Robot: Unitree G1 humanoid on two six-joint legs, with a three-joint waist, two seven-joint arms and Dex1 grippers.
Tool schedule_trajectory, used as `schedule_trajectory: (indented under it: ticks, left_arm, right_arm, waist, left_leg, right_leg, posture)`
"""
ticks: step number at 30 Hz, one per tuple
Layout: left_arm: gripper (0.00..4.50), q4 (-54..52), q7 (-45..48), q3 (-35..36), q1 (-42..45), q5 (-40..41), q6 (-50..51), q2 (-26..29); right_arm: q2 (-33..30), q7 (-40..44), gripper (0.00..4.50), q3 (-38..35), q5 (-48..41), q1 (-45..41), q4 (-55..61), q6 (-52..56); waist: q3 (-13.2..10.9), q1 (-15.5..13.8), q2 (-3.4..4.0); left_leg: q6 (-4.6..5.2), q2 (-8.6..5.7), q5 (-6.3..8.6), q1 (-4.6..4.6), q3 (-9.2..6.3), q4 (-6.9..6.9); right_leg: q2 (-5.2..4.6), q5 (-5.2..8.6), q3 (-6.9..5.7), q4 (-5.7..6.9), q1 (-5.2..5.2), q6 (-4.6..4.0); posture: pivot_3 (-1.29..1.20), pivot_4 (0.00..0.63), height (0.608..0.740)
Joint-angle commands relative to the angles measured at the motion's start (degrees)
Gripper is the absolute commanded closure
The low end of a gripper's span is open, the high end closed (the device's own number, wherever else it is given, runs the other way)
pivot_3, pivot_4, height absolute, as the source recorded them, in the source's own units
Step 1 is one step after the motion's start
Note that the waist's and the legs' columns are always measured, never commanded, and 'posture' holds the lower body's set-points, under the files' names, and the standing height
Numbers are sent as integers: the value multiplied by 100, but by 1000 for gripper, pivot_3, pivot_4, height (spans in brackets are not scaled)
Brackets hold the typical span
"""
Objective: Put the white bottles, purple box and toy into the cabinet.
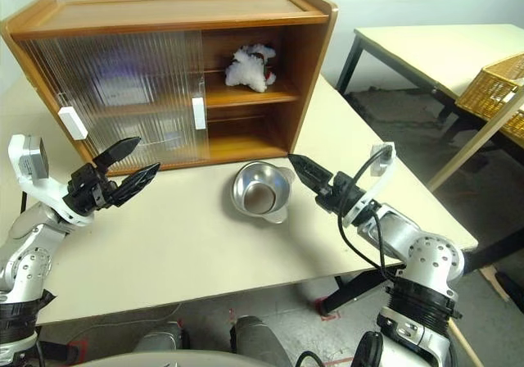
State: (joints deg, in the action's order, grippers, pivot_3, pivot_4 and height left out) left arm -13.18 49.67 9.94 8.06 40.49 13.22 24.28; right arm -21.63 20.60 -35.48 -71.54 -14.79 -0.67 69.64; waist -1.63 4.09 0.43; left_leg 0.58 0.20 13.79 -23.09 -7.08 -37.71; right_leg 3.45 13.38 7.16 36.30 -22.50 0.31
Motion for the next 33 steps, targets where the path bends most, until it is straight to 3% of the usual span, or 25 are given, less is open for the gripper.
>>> schedule_trajectory:
  ticks: [1,18,33]
  left_arm:
    - [0,-4,27,31,-47,2,45,53]
    - [0,-33,45,61,-56,35,111,126]
    - [0,-76,35,91,-91,20,135,211]
  right_arm:
    - [26,-137,16,-30,-416,275,-79,248]
    - [-421,12,16,220,-722,1406,-294,541]
    - [-194,-38,16,672,-700,1074,-427,492]
  waist:
    - [0,-6,0]
    - [-17,-19,-7]
    - [-27,-32,-9]
  left_leg:
    - [-2,0,4,0,0,0]
    - [-26,-1,39,-5,-7,1]
    - [-19,-1,53,-11,-7,2]
  right_leg:
    - [0,4,0,0,0,1]
    - [0,38,1,0,-1,4]
    - [0,54,1,0,-9,7]
  posture:
    - [-121,49,740]
    - [-129,60,740]
    - [-109,64,740]
